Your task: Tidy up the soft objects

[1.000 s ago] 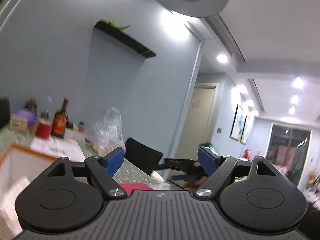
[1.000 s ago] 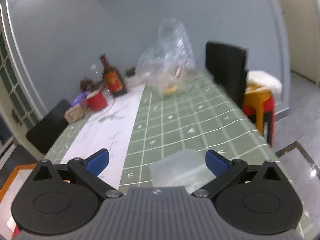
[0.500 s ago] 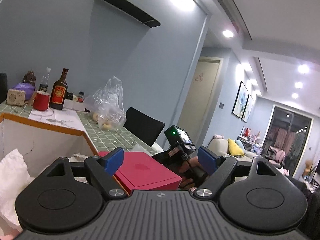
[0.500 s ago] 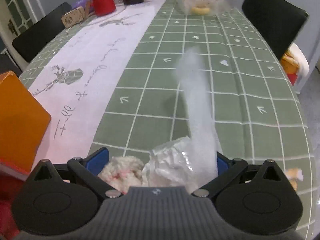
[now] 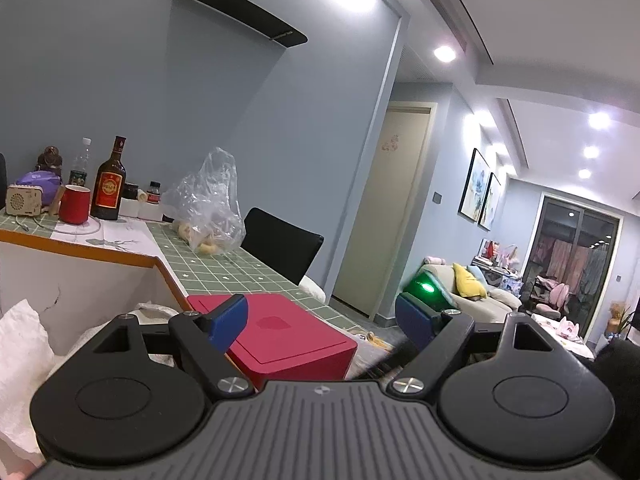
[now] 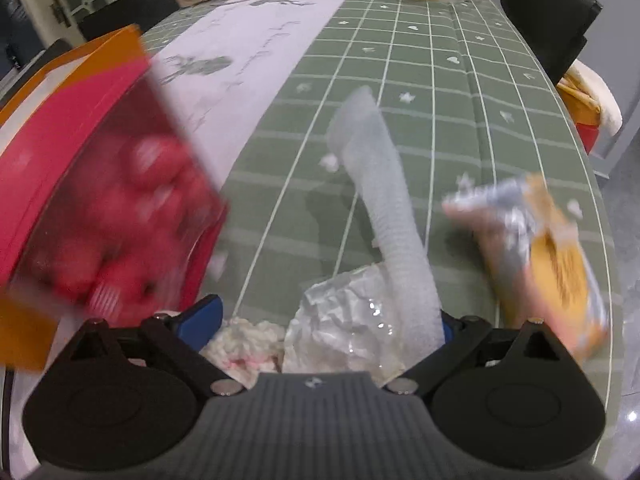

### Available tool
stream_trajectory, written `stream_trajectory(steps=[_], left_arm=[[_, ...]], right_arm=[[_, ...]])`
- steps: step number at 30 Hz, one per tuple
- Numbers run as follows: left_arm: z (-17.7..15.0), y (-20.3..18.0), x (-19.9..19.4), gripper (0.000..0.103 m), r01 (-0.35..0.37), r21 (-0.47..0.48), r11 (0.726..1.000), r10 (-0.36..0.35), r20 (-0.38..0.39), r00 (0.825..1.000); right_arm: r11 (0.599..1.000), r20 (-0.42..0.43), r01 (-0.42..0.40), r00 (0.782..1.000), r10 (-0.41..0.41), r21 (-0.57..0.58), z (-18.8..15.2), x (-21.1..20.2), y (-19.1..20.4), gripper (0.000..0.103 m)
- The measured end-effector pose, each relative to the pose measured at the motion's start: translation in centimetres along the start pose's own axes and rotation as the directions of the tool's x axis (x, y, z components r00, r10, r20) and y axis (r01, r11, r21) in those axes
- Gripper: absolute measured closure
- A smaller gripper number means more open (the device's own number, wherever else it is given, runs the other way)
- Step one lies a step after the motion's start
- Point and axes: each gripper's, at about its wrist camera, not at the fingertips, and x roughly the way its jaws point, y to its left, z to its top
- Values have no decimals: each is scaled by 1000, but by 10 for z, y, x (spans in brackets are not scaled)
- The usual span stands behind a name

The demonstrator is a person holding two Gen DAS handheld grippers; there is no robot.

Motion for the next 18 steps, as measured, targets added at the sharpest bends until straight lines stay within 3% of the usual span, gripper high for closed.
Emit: stream_trajectory(steps=[6, 11, 16, 18], left_arm=[[-2, 0, 1, 6, 3, 7, 1000, -3, -2, 1000], [-2, 1, 3, 6, -1, 10, 1000, 1, -11, 1000], [-1, 1, 2, 6, -2, 4, 1000, 2, -13, 1000], [0, 2, 2, 6, 5, 1, 1000, -5, -14, 1000]], right_arm=[[987, 14, -89, 996, 91, -131, -61, -31, 41, 4], [985, 27, -111, 993, 116, -129, -88, -51, 63, 3], [993, 197, -120, 973, 120, -12, -80, -105, 33, 3], [998, 297, -68, 953, 61, 14, -73, -130, 17, 3]])
